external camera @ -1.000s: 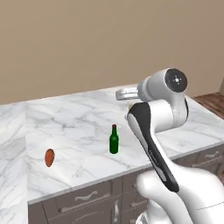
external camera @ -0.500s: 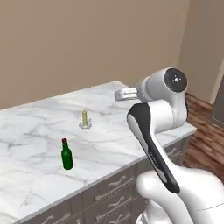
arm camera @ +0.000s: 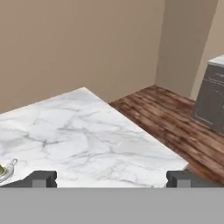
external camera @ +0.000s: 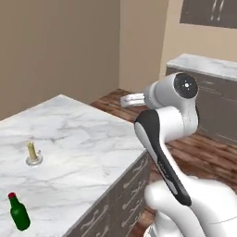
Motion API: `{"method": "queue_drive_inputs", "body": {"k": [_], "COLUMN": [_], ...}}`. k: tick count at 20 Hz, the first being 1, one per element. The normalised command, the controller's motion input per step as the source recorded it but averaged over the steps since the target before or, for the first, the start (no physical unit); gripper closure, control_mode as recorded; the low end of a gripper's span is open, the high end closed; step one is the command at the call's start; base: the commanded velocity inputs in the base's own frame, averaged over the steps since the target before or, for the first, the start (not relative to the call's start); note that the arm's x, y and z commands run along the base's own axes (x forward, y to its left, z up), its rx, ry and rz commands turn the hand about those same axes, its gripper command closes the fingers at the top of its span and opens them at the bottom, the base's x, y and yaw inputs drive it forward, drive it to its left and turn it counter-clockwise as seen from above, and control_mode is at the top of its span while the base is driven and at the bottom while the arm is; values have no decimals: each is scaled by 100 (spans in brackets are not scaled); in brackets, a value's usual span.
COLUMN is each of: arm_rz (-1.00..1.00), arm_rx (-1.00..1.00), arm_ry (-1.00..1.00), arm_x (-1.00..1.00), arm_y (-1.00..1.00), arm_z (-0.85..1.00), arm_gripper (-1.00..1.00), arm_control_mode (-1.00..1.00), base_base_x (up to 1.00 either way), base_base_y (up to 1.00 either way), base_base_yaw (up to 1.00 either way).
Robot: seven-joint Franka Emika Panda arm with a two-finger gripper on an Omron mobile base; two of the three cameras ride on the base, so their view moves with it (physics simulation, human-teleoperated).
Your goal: Open the cabinet directly in front. Then move the beer and the cup to the dining counter with the candle on it.
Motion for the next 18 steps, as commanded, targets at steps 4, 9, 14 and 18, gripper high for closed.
{"method": "queue_drive_inputs", "body": {"k": [4, 9, 14, 18], "arm_rz": [0, 0, 0, 0], "arm_rx": [0, 0, 0, 0], "arm_ry": [0, 0, 0, 0], "arm_x": [0, 0, 0, 0], "arm_y": [0, 0, 0, 0], "arm_z": [0, 0, 0, 0], "arm_gripper": [-100, -100, -100, -100], "arm_control_mode": [100, 100, 100, 100], "base_base_x": [9, 25, 29, 30], "base_base_y": [-34, -41, -53, -63], "base_base_yaw": [-59, -55, -51, -47]}}
